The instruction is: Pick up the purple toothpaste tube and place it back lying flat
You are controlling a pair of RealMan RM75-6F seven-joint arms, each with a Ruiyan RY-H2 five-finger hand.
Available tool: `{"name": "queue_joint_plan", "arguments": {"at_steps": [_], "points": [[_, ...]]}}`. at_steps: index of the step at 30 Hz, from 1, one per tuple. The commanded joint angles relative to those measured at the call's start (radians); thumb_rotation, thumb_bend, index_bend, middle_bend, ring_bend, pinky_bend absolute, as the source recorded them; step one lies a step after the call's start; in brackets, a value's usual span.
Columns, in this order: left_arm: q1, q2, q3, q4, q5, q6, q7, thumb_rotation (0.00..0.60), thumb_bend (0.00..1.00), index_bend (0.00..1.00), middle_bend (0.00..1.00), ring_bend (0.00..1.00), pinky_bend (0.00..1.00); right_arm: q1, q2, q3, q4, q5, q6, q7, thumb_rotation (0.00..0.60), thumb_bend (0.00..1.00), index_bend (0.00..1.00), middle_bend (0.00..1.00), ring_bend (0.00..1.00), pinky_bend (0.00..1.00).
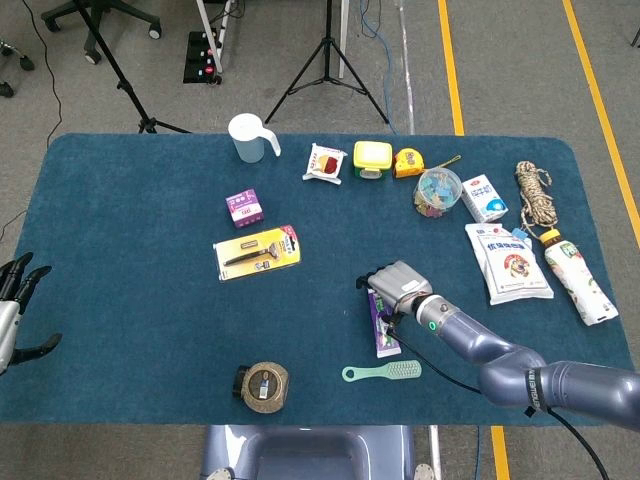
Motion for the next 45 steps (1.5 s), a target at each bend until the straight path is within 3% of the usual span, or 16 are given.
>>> {"name": "queue_joint_plan", "arguments": {"at_steps": [1,3,7,17,28,45], "points": [[0.002,0.000,0.000,0.002,0.000,0.001,-0.003,0.600,0.18,0.10,0.02,0.01,0.01,-0.062,-0.008,0.005,-0.048,-0.086,0.119,0.009,0.600,0.33,0.07,0.14,0.18,0.24],[0.003,0.000,0.000,0.003,0.000,0.002,-0.007,0.600,0.18,0.10,0.02,0.01,0.01,-0.078,-0.023,0.001,-0.049,-0.096,0.156,-0.001,0.600,0.33,0.01,0.04,0.08,0.19],[0.005,0.002,0.001,0.007,0.000,0.001,-0.014,0.600,0.18,0.11,0.02,0.01,0.01,-0.109,-0.076,-0.002,-0.044,-0.093,0.220,-0.017,0.600,0.33,0.00,0.00,0.00,0.11],[0.022,0.026,0.005,0.008,0.013,0.019,-0.039,0.600,0.18,0.11,0.02,0.01,0.01,-0.110,-0.192,0.006,-0.007,-0.035,0.293,-0.145,0.600,0.30,0.00,0.00,0.00,0.00],[0.044,0.055,0.014,-0.001,0.027,0.041,-0.056,0.600,0.18,0.10,0.02,0.01,0.01,-0.090,-0.269,0.026,0.030,0.049,0.309,-0.220,0.600,0.30,0.00,0.00,0.00,0.00],[0.072,0.089,0.023,-0.025,0.045,0.068,-0.062,0.600,0.18,0.11,0.02,0.01,0.00,-0.129,-0.350,-0.014,0.133,0.012,0.360,-0.284,0.600,0.30,0.00,0.00,0.00,0.00]]}}
